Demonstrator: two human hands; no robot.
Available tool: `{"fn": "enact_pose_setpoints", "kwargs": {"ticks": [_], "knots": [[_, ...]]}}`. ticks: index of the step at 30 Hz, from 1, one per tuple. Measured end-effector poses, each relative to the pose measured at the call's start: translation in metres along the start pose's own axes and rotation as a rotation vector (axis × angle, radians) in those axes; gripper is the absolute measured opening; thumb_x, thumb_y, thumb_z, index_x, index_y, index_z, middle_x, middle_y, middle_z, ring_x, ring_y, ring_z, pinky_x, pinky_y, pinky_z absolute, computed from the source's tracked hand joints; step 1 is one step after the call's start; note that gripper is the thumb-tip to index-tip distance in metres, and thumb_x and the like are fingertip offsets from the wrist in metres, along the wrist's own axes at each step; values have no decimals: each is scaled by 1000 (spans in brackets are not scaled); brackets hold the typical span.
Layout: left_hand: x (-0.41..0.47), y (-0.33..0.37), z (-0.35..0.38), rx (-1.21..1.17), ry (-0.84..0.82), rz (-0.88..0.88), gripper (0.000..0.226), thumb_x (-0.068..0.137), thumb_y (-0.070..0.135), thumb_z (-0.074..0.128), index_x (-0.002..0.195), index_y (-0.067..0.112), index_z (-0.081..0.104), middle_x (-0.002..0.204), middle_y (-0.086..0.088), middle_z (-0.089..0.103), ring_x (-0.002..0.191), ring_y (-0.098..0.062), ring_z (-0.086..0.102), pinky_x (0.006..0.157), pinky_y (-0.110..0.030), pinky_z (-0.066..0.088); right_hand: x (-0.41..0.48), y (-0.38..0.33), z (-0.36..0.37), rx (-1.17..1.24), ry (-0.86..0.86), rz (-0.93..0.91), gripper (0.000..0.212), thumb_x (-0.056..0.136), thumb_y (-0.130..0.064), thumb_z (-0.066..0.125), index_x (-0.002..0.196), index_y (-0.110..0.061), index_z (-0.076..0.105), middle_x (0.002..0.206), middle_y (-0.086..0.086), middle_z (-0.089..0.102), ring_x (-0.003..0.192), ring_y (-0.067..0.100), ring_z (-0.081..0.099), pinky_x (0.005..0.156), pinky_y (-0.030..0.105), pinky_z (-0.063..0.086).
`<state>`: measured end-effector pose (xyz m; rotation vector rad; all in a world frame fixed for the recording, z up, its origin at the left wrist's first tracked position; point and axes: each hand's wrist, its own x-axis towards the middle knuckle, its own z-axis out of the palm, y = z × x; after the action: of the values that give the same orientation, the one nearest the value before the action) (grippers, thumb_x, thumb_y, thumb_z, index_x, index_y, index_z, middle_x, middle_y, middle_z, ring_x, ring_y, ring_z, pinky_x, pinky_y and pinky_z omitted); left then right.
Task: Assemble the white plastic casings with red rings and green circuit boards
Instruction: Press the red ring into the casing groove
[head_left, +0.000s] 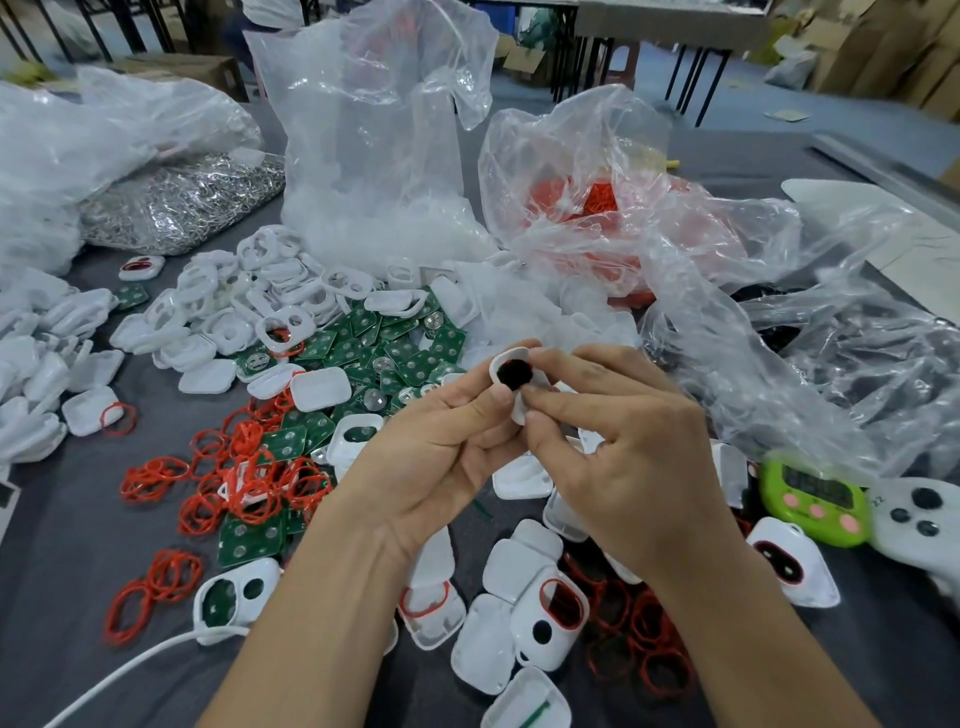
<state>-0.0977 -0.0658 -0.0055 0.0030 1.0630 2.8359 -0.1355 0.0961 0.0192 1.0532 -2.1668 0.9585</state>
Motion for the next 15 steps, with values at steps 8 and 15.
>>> {"fn": "enact_pose_setpoints", "kwargs": {"ticks": [8, 15], "knots": [[-1, 7, 9, 169, 40, -21, 42, 96, 8, 51, 137, 3, 55, 87, -1, 77, 72, -6, 72, 84, -26, 61, -1, 3, -1, 592, 127, 592, 18, 83, -18, 76, 92, -33, 82, 97, -17, 79, 96, 3, 75, 78, 18, 60], [-2, 4, 10, 233, 90, -21, 30, 89, 12, 62, 114, 13, 79, 108, -13, 74, 89, -14, 74, 80, -27, 60, 4, 15, -10, 695, -39, 791, 19, 83, -21, 81, 101, -24, 81, 89, -3, 81, 83, 17, 78, 73, 32, 64]]}}
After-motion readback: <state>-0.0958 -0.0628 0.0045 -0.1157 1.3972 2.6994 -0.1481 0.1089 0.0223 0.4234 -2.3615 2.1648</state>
